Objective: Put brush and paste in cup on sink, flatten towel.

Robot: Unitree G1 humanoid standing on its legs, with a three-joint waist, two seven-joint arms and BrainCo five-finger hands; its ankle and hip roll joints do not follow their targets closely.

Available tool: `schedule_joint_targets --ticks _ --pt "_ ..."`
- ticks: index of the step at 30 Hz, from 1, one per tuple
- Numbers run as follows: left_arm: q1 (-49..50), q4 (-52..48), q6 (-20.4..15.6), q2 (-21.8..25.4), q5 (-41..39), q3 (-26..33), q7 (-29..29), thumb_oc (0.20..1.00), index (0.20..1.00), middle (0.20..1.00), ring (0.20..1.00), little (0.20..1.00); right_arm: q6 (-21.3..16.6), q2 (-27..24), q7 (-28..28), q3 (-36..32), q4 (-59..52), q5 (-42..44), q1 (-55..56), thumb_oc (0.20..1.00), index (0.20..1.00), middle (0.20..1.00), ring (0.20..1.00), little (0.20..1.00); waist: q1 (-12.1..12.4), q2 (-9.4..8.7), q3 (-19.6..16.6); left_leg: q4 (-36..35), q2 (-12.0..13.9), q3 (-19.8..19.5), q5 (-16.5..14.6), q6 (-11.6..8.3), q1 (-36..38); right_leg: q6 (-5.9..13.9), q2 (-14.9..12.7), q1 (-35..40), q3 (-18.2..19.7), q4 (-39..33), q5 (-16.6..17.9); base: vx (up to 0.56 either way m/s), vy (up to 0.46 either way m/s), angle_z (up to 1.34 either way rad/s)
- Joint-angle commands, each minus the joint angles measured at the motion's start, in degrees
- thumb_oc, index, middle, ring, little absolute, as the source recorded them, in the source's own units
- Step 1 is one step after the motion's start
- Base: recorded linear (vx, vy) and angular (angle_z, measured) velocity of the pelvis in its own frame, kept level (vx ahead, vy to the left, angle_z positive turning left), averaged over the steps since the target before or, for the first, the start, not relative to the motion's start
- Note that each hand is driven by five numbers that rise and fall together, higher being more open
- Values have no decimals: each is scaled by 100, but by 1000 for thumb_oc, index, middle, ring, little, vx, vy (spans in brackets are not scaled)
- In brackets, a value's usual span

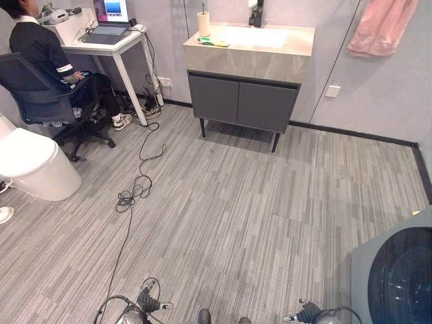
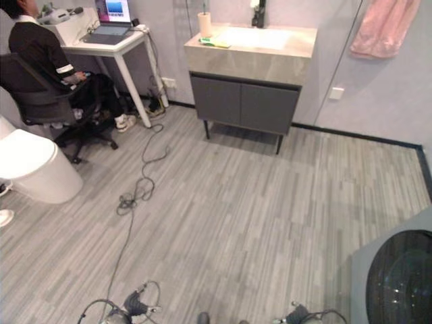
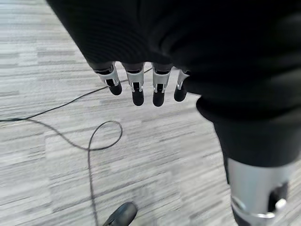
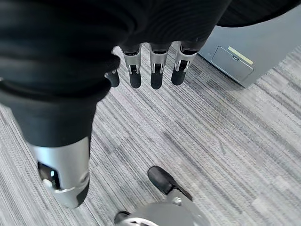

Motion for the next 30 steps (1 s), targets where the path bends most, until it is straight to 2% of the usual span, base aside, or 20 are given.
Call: schedule_joint_targets --ticks 1,7,8,14,18,19,24,30 --pt "-309 287 -21 -52 -131 -145 113 1000 1000 1000 1000 1000 -51 -40 -89 176 203 180 -192 1000 1000 1000 1000 1000 -35 -241 80 868 115 451 -476 52 -72 347 -433 -467 167 859 204 -16 18 -14" --pt "-357 720 12 -212 -533 174 214 1000 1000 1000 1000 1000 -99 15 -39 149 126 392 -104 1000 1000 1000 1000 1000 -49 -276 63 963 114 536 -540 74 -40 354 -413 -441 245 877 193 24 16 -14" --pt "-301 851 20 -289 -837 360 209 1000 1000 1000 1000 1000 -156 42 14 -134 62 986 -12 1000 1000 1000 1000 1000 -78 -284 19 906 115 580 -534 78 37 355 -402 -391 273 856 190 58 13 -18" --pt "-189 1055 17 -386 -1208 563 82 1000 1000 1000 1000 1000 -256 34 98 -509 8 1760 47 1000 1000 1000 1000 1000 -115 -272 -15 839 112 649 -572 85 170 346 -386 -332 326 841 174 40 10 -9" --pt "-92 803 -76 -323 -1373 697 125 1000 1000 1000 1000 1000 -320 -4 54 -456 -193 1768 40 1000 1000 1000 1000 1000 -85 -277 -28 795 113 660 -575 77 222 348 -379 -287 344 799 175 0 0 0" --pt "-8 153 -259 -138 -1180 710 461 1000 1000 1000 1000 1000 -458 22 -55 -359 -677 1836 58 1000 1000 1000 1000 1000 -35 -309 2 809 121 642 -598 73 243 360 -381 -250 338 793 157 0 0 0" --pt "7 6 -327 -72 -1299 766 620 1000 1000 1000 1000 1000 -602 82 -34 -231 -1351 2125 87 1000 1000 1000 1000 1000 -21 -350 25 796 113 623 -569 74 218 367 -381 -279 331 804 161 0 0 0" --pt "-88 -63 -312 -51 -1230 678 615 1000 1000 1000 1000 1000 -543 -56 -98 220 -1779 1380 -69 1000 1000 1000 1000 1000 4 -370 8 802 121 611 -555 60 242 368 -370 -246 328 770 181 0 0 0"
